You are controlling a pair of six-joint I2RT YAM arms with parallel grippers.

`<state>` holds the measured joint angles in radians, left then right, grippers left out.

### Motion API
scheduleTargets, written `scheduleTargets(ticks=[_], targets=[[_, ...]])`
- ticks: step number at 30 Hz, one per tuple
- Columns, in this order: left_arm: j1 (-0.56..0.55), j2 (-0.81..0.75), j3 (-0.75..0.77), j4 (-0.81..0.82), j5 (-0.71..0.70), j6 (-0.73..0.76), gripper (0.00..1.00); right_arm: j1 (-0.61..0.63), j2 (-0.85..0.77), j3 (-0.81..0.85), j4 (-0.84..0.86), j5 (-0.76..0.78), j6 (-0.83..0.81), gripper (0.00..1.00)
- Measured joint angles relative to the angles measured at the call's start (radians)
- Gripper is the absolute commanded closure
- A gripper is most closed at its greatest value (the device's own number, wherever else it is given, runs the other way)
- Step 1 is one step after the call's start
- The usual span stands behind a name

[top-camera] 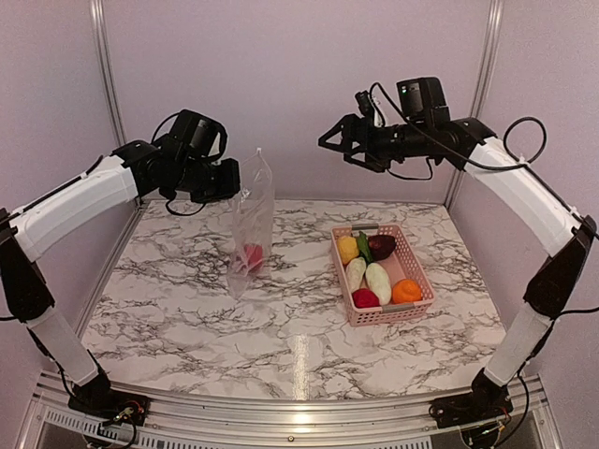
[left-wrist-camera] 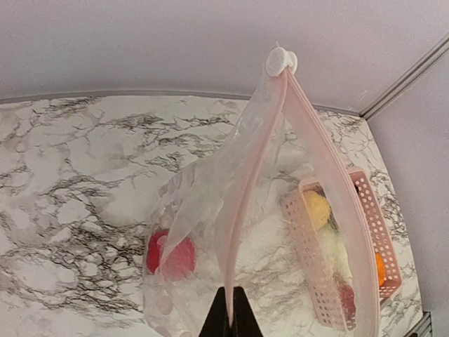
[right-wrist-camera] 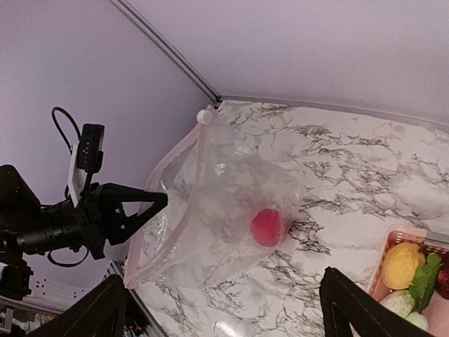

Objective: Place the food in the zip-top bag and seal the zipper
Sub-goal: Place the fake fruit in the zipper food storage bag, then pick up the fake vegetable from the bin.

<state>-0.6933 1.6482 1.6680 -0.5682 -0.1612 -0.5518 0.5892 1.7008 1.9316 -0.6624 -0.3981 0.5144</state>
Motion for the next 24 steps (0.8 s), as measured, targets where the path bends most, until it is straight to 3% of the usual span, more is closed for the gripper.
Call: scheduleTargets(ticks=[5,10,24], targets=[[0.049,-0.081,0.074,-0.135,-0.137,0.138,1.00,-0.117,-0.081,-0.077,-0.001,0.068,-0.048,0.02],[0.051,-0.130,0.153,-0.201,-0.207,0.251,1.00,-0.134,-0.083,-0.127,-0.032,0.132,-0.106,0.01],[0.051,0.076,0.158,-0.263,-0.008,0.240,1.00,-0.134,-0.019,-0.218,-0.103,0.173,-0.179,0.07]])
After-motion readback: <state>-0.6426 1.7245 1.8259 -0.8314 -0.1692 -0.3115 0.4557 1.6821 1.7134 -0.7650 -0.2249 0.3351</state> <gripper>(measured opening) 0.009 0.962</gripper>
